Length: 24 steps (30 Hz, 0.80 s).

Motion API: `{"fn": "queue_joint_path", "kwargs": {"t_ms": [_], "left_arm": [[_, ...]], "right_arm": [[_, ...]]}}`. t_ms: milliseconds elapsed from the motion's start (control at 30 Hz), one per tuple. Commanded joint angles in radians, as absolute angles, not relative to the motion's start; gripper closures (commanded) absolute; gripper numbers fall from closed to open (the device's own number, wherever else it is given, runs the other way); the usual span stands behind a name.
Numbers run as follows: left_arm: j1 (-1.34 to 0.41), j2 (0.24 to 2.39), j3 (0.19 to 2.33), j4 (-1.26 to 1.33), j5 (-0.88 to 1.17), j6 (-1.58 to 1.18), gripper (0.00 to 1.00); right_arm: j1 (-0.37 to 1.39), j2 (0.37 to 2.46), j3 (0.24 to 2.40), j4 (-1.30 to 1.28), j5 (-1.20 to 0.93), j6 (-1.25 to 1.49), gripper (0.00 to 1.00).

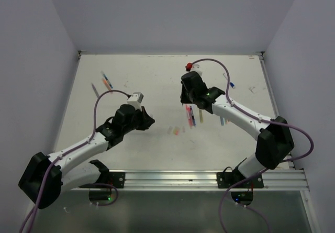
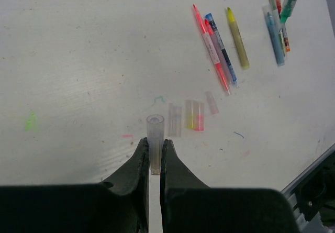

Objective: Open the pen caps

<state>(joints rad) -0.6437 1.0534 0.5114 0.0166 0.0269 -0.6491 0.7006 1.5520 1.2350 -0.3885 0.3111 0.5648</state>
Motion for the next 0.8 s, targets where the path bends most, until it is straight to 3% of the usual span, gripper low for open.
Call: {"fn": "queue_joint_path", "kwargs": {"t_ms": [0, 200, 667, 767], "left_arm": [[-0.644, 1.112, 0.551, 0.06, 0.027, -0.615, 1.0], [-0.644, 1.273, 0.575, 0.138, 0.074, -0.611, 1.0], [-0.644, 1.5, 0.615, 0.235, 0.133, -0.621, 1.0], [-0.644, 1.515, 0.618, 0.244, 0.141, -0.626, 0.94]], "right_arm": [[0.612, 1.551, 1.217, -0.474, 0.281, 0.511, 1.0], [0.52, 1.577, 1.16, -0.492, 0.236, 0.431, 1.0], [0.518, 1.71, 1.138, -0.463, 0.215, 0.37, 1.0], [0.518, 1.73, 1.135, -0.46, 0.209, 0.367, 1.0]]}}
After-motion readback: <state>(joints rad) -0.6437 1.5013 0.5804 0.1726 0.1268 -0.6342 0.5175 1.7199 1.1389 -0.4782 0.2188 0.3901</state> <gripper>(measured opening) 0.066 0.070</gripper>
